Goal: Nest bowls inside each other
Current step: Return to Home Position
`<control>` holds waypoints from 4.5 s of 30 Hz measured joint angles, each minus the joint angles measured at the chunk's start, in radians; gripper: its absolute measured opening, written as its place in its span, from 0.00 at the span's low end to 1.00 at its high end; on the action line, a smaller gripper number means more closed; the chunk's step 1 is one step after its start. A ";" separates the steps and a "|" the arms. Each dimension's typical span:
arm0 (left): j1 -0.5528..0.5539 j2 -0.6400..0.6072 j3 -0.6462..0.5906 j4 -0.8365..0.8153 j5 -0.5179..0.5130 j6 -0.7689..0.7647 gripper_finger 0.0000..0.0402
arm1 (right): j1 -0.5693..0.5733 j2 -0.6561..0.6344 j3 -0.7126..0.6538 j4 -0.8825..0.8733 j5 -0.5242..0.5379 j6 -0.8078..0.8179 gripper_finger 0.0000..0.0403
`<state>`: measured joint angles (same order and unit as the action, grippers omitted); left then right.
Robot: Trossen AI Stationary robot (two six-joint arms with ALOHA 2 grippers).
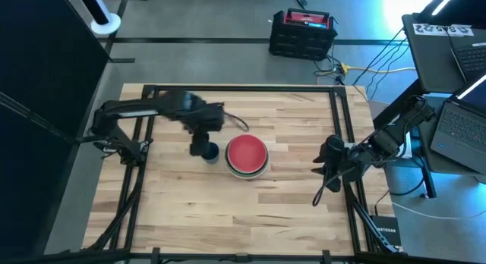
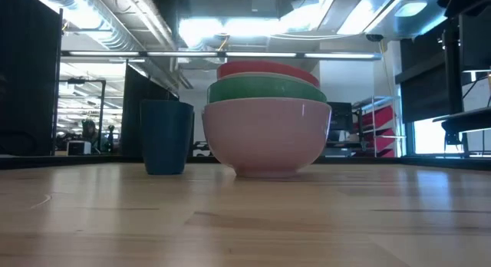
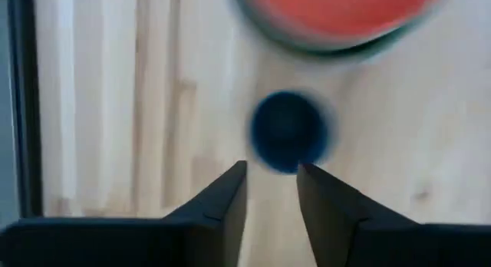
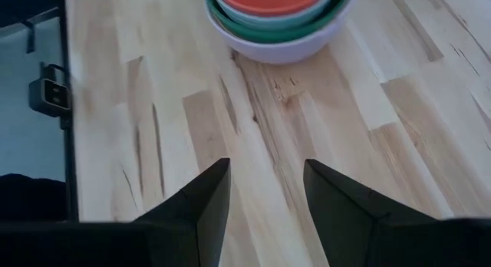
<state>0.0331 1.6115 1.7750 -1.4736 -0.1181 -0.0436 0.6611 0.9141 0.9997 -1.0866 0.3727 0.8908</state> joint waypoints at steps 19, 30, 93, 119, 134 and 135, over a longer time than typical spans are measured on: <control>-0.586 -0.528 -0.433 0.050 -0.234 -0.590 0.00 | -0.313 -0.064 -0.234 0.805 -0.211 -0.409 0.00; -0.580 -0.879 -0.678 0.341 -0.366 -0.555 0.00 | -0.545 -0.359 -0.333 0.798 -0.133 -0.446 0.00; -0.608 -1.009 -1.147 1.014 -0.513 -0.532 0.00 | -0.544 -0.912 -0.992 1.097 -0.371 -0.758 0.00; -0.607 -1.060 -1.208 1.120 -0.511 -0.328 0.00 | -0.544 -0.895 -0.992 1.096 -0.368 -0.776 0.00; -0.606 -1.467 -1.530 1.373 -0.077 -0.242 0.00 | -0.544 -0.895 -0.992 1.096 -0.367 -0.776 0.00; -0.606 -1.495 -1.546 1.374 -0.049 -0.242 0.00 | -0.544 -0.895 -0.992 1.096 -0.367 -0.776 0.00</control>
<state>-0.5733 0.1164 0.2291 -0.1000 -0.1671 -0.2860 0.1173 0.0190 0.0074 0.0091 0.0060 0.1150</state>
